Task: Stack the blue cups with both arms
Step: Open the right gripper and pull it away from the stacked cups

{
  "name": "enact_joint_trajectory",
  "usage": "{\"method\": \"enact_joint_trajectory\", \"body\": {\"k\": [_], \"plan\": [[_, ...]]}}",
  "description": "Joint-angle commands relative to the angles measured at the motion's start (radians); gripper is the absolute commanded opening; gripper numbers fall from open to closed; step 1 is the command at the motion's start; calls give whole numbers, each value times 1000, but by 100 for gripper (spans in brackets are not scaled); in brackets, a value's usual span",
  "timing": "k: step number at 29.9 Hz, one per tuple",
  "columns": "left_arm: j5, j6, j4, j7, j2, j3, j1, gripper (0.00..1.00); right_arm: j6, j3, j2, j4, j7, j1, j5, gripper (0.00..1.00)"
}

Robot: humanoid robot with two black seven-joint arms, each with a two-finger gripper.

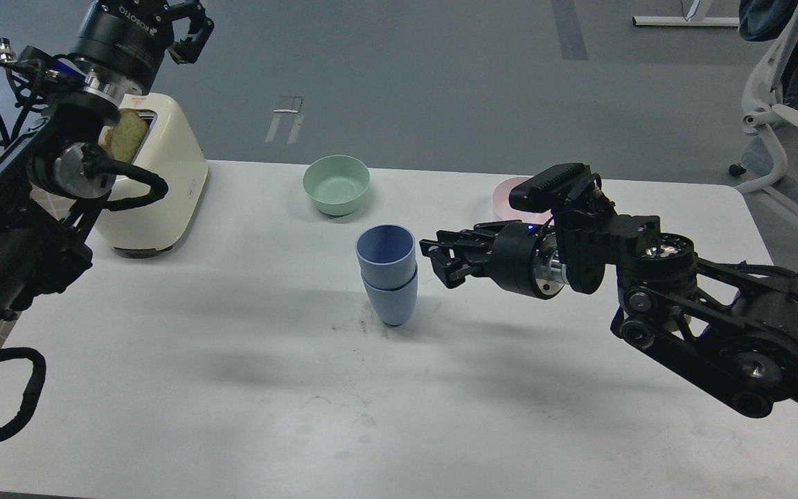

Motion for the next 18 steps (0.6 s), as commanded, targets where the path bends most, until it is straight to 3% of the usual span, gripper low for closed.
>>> {"method": "enact_joint_trajectory", "body": {"k": [1, 3, 4, 5, 12, 18], "plan": [[0, 0, 0, 0, 2, 2, 2, 98, 0, 65, 2, 2, 0, -26, 5, 61], [0, 0, 0, 0, 0, 2, 2, 98, 0, 91, 11, 2, 0, -40, 7, 76], [0, 0, 0, 0, -1, 2, 0, 98, 0, 120, 32, 0, 0, -51, 8, 94], [0, 0, 0, 0, -1, 0, 0, 98, 0, 158, 55, -4, 0, -54, 10, 98], [2, -5, -17, -11, 9, 5, 5, 98, 0, 470, 161, -65, -2, -40, 11, 100], [-1, -72, -2, 3, 9, 6, 12, 98, 0, 789, 259, -116, 8, -19, 16, 100]]}}
